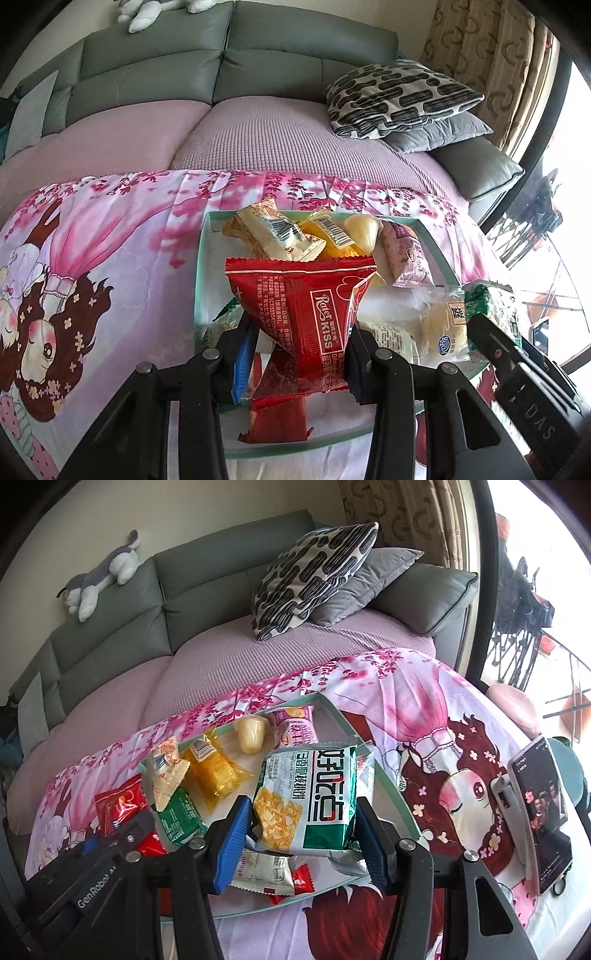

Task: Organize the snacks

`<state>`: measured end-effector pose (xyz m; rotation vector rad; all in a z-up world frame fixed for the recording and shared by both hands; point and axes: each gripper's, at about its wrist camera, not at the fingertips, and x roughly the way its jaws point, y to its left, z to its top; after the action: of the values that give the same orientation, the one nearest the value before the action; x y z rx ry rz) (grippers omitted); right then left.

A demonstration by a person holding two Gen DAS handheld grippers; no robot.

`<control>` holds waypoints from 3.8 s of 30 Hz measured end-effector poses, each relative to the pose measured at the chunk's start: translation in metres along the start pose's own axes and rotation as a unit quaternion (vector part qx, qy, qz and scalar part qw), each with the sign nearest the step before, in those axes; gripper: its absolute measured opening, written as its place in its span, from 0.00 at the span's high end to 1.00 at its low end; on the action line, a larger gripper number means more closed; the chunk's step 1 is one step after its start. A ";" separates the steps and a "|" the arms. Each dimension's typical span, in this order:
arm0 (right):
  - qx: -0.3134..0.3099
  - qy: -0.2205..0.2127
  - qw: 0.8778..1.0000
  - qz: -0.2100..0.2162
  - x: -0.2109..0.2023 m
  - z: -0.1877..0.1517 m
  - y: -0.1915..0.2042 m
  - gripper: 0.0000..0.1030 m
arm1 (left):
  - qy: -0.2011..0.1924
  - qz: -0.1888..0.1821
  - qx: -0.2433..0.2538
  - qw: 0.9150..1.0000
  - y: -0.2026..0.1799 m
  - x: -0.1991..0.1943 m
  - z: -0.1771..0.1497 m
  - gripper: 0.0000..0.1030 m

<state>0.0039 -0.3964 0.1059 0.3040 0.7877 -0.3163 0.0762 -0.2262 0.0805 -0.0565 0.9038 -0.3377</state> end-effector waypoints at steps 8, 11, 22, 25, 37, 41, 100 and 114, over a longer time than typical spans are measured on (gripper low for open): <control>-0.008 0.021 1.000 -0.003 0.013 -0.004 0.004 0.42 | -0.001 -0.007 -0.001 1.000 -0.002 0.005 0.006 0.58; -0.010 0.023 1.000 -0.003 0.014 -0.005 0.006 0.42 | 0.000 -0.008 -0.001 1.000 -0.001 0.007 0.007 0.58; -0.019 0.024 1.000 -0.001 0.016 -0.005 0.012 0.42 | 0.011 -0.016 0.003 1.000 -0.005 0.013 0.006 0.57; -0.018 0.025 1.000 -0.004 0.017 -0.005 0.011 0.43 | 0.015 -0.011 0.003 1.000 -0.004 0.014 0.007 0.49; -0.018 0.032 0.999 -0.007 0.022 -0.006 0.013 0.43 | 0.000 -0.012 -0.015 1.000 0.006 0.000 0.012 0.41; -0.019 0.035 0.999 -0.010 0.023 -0.007 0.013 0.42 | -0.007 0.024 -0.020 0.999 0.015 -0.005 0.014 0.24; -0.054 0.028 0.998 -0.035 0.024 -0.009 0.026 0.00 | -0.038 0.212 0.003 0.977 0.039 -0.019 0.004 0.00; -0.097 0.009 0.995 -0.031 -0.003 -0.016 0.058 0.00 | -0.037 0.247 -0.012 0.968 0.074 -0.049 -0.008 0.00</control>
<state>0.0143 -0.3372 0.1059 0.0999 0.8407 -0.2928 0.0616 -0.1400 0.0986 0.1335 0.8169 0.1398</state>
